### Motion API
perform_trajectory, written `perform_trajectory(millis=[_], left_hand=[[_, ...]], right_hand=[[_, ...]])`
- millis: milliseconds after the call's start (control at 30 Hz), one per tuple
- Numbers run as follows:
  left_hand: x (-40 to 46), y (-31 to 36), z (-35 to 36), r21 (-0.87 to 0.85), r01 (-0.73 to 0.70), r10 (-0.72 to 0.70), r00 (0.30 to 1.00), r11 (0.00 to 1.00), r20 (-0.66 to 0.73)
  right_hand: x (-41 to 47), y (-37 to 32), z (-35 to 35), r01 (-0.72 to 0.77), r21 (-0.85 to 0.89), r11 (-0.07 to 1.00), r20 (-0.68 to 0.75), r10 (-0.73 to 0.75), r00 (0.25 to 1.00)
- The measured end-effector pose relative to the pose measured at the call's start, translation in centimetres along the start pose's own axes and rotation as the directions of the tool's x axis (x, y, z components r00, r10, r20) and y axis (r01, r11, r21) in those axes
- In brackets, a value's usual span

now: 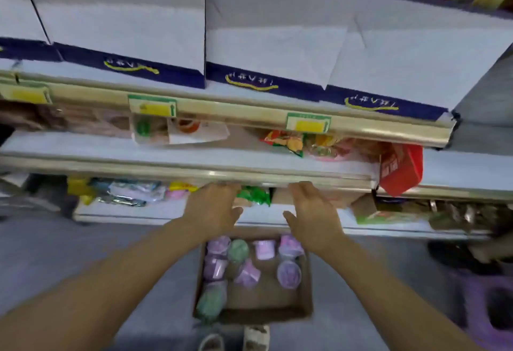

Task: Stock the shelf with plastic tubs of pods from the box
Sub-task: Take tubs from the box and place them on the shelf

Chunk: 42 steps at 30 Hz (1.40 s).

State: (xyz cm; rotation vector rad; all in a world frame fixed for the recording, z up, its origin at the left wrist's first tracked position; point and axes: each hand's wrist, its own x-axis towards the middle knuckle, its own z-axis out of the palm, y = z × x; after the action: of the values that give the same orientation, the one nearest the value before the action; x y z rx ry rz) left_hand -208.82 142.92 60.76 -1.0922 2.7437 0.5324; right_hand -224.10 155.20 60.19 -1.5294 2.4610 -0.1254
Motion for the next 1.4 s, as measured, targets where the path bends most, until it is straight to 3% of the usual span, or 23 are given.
perform_trajectory(millis=[100, 300, 533, 700, 767, 1067, 1233, 1400], left_hand=[[-0.9, -2.6, 4.9, -0.06, 0.091, -0.084, 0.99, 0.994, 0.111], [-2.0, -6.6, 15.0, -0.025, 0.197, -0.183, 0.944, 0.98, 0.276], [-2.0, -9.4, 27.3, -0.049, 0.356, -0.315, 0.877, 0.933, 0.363], [-1.1, -11.7, 36.1, 0.017, 0.384, -0.35, 0.823, 0.923, 0.447], [-0.6, -12.8, 39.6, 0.028, 0.398, -0.364, 0.805, 0.917, 0.469], [3.0, -16.4, 53.1, -0.02, 0.518, -0.437, 0.74, 0.855, 0.511], [4.0, -16.9, 57.8, 0.016, 0.587, -0.492, 0.663, 0.81, 0.564], [4.3, -16.5, 60.2, 0.024, 0.617, -0.524, 0.648, 0.787, 0.553]], right_hand=[[-0.8, 0.4, 5.1, -0.053, 0.013, 0.999, 0.115, 0.051, 0.992], [-1.8, 2.4, 14.3, -0.127, 0.041, 0.991, 0.251, 0.113, 0.961], [-2.1, 4.8, 25.9, -0.147, 0.031, 0.989, 0.415, 0.121, 0.902], [-1.6, 6.3, 35.6, -0.098, 0.009, 0.995, 0.502, 0.08, 0.861], [-1.1, 6.7, 39.3, -0.143, 0.018, 0.99, 0.533, 0.111, 0.839], [1.7, 8.4, 52.9, -0.19, 0.121, 0.974, 0.497, 0.106, 0.861], [2.6, 7.9, 56.9, -0.244, 0.167, 0.955, 0.523, 0.124, 0.843], [3.0, 8.5, 59.3, -0.264, 0.192, 0.945, 0.493, 0.139, 0.859]])
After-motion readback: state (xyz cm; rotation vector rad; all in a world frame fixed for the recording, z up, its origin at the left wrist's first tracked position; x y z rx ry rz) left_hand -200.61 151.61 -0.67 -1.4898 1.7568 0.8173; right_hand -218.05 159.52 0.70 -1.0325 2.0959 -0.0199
